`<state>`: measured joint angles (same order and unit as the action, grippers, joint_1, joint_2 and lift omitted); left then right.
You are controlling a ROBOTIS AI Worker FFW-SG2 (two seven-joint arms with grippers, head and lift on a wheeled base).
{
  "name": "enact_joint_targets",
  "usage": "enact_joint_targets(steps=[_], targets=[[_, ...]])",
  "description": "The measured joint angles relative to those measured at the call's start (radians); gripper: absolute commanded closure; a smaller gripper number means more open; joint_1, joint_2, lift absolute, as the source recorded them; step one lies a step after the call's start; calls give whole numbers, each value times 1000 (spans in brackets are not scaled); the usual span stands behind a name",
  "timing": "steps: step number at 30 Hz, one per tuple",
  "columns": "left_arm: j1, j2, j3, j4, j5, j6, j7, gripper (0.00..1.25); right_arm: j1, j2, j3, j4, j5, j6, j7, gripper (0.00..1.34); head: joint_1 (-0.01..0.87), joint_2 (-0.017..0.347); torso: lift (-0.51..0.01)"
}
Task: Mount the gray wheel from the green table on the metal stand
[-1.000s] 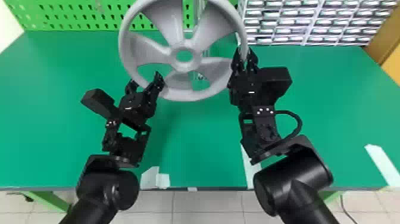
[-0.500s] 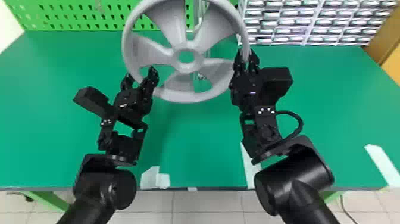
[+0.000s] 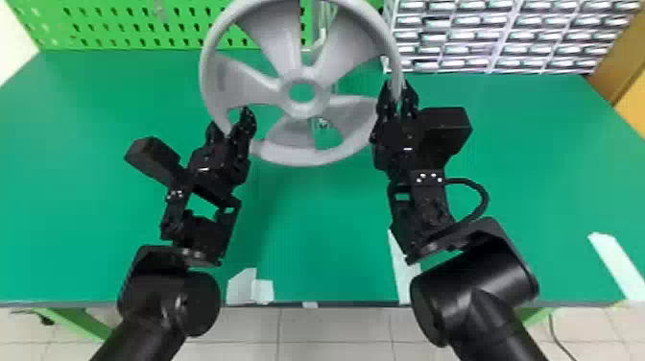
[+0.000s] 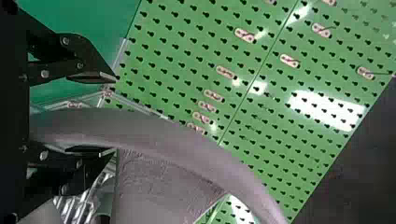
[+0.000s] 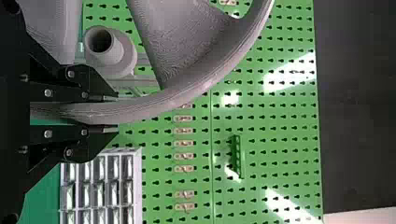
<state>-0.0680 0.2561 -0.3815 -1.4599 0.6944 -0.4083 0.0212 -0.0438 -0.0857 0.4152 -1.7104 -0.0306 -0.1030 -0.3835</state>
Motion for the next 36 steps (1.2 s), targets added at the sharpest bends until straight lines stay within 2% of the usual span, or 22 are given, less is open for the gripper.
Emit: enact_joint_targets(steps=[4, 16, 23, 36], targets=[[-10, 0, -3, 0, 2, 22, -14, 786, -2, -1, 3, 0, 0, 0, 0, 1107, 867, 52, -100], [-21, 1, -1, -12, -16, 52, -21, 795, -5, 0, -1, 1, 1, 0, 0, 1107, 867, 52, -100], [-27, 0, 2, -13, -23, 59, -21, 858, -7, 3, -9, 3, 4, 1, 0, 1107, 867, 52, -100], [-32, -1, -2, -13, -46, 69, 15, 920, -7, 8, -22, 11, 6, 6, 0, 1107, 867, 52, -100]])
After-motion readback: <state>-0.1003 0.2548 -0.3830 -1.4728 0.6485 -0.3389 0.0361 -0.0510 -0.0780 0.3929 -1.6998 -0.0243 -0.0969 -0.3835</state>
